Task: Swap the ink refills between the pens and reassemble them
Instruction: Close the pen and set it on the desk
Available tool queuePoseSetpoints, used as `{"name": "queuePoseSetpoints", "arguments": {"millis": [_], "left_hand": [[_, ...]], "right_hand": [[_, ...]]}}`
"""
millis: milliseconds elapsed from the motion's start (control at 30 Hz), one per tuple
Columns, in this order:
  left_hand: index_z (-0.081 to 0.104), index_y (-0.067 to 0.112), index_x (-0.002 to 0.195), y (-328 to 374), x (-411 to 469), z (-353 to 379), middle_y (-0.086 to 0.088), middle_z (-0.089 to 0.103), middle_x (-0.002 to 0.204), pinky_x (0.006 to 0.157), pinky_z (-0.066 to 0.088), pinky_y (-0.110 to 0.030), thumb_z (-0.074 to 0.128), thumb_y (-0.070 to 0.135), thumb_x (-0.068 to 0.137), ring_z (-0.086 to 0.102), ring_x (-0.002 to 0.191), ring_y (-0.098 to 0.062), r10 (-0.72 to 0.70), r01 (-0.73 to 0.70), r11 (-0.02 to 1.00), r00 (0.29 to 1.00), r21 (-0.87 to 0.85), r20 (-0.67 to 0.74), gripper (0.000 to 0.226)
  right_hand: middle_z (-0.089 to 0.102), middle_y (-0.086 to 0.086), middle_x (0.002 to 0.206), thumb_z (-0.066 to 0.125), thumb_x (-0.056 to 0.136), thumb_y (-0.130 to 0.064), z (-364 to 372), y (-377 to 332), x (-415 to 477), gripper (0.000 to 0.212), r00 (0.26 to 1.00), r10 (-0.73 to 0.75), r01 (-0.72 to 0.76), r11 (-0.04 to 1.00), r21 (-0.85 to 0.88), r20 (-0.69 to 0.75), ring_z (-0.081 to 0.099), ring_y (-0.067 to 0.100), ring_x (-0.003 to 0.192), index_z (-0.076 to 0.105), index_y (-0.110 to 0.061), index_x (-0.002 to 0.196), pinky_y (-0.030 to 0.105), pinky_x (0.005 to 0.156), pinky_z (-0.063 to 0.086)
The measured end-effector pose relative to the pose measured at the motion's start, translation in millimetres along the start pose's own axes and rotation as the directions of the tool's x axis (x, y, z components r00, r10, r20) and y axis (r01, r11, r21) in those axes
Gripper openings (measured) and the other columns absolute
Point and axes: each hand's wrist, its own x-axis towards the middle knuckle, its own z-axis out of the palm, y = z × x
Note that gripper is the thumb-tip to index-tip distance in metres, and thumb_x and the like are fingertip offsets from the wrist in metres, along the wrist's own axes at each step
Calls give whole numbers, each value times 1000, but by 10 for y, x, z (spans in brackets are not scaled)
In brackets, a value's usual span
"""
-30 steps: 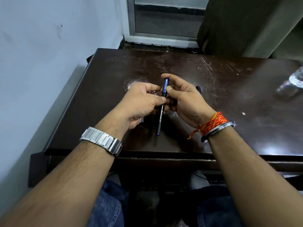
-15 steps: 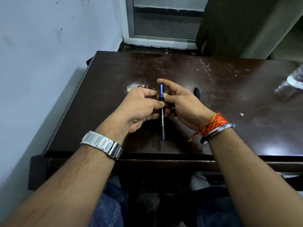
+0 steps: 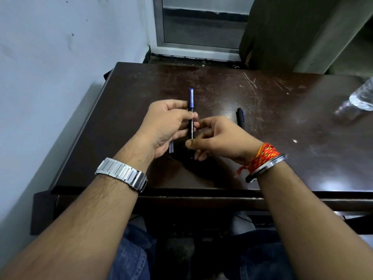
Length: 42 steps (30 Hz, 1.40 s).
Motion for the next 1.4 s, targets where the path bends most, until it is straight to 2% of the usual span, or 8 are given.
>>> {"name": "queuePoseSetpoints", "arguments": {"millis": [67, 200, 300, 433, 833, 1167, 1267, 1400], "left_hand": [[70, 11, 88, 6, 2, 0, -8, 77, 81, 58, 61, -30, 71, 12, 93, 75, 62, -20, -7, 7, 1000, 1000, -10, -13, 6], [69, 14, 89, -14, 55, -6, -2, 81, 80, 61, 62, -30, 70, 34, 95, 76, 66, -19, 22, -20, 999, 996, 27, -82, 21], [72, 19, 95, -37, 81, -12, 1, 80, 78, 71, 62, -27, 68, 30, 97, 74, 72, -11, 90, -83, 994, 991, 75, -97, 11], [73, 13, 95, -33, 74, -5, -1, 77, 74, 66, 61, -23, 66, 22, 99, 72, 66, -11, 84, -84, 996, 994, -8, -71, 12], [72, 9, 85, -56, 96, 8, 1, 76, 67, 60, 58, -19, 65, 18, 99, 73, 63, -9, 58, -59, 998, 997, -33, -46, 18], [73, 7, 85, -100, 71, -50, -5, 75, 68, 58, 61, -24, 73, 24, 93, 73, 61, -16, 1, -3, 1000, 998, -22, -65, 19], [74, 14, 90, -65, 83, -96, -4, 78, 77, 58, 60, -25, 76, 35, 90, 76, 66, -18, 57, -57, 998, 994, 6, -91, 21], [66, 36, 111, -18, 140, -141, -1, 81, 94, 64, 60, -28, 65, 28, 99, 77, 72, -18, 166, -172, 984, 979, -42, -118, 15]], "right_hand": [[70, 7, 68, 73, 84, -2, -22, 18, 19, 26, 1000, -14, 15, 996, -88, 6, 64, 18, 55, 62, 3, 108, 30, 60, 58], [72, 8, 73, 75, 85, -7, -21, 22, 46, 23, 999, -36, 35, 985, -168, -5, 64, 13, 56, 69, -2, 106, 26, 62, 58], [71, 12, 74, 73, 87, -13, -4, 13, 43, 5, 999, -54, 52, 971, -233, -3, 65, 13, 57, 73, -9, 90, 25, 62, 57], [68, 11, 67, 69, 91, -19, 24, 17, 52, 19, 994, -99, 80, 946, -314, -45, 63, 19, 59, 70, -7, 76, 32, 63, 53], [61, 8, 56, 66, 92, -20, 82, 72, 52, 31, 984, -123, 74, 943, -325, -131, 55, 20, 49, 67, 5, 73, 34, 55, 48], [63, 8, 59, 66, 92, -21, 97, 79, 77, 28, 993, -76, 45, 952, -302, -91, 59, 16, 49, 69, -3, 71, 30, 54, 52], [64, 7, 60, 67, 92, -22, 83, 44, 85, 27, 992, -100, 75, 960, -268, -77, 58, 15, 51, 70, -16, 66, 26, 51, 49], [63, 9, 62, 66, 92, -25, 108, 37, 60, 29, 995, -91, 72, 952, -298, -50, 57, 17, 52, 71, -5, 72, 29, 53, 49]]}}
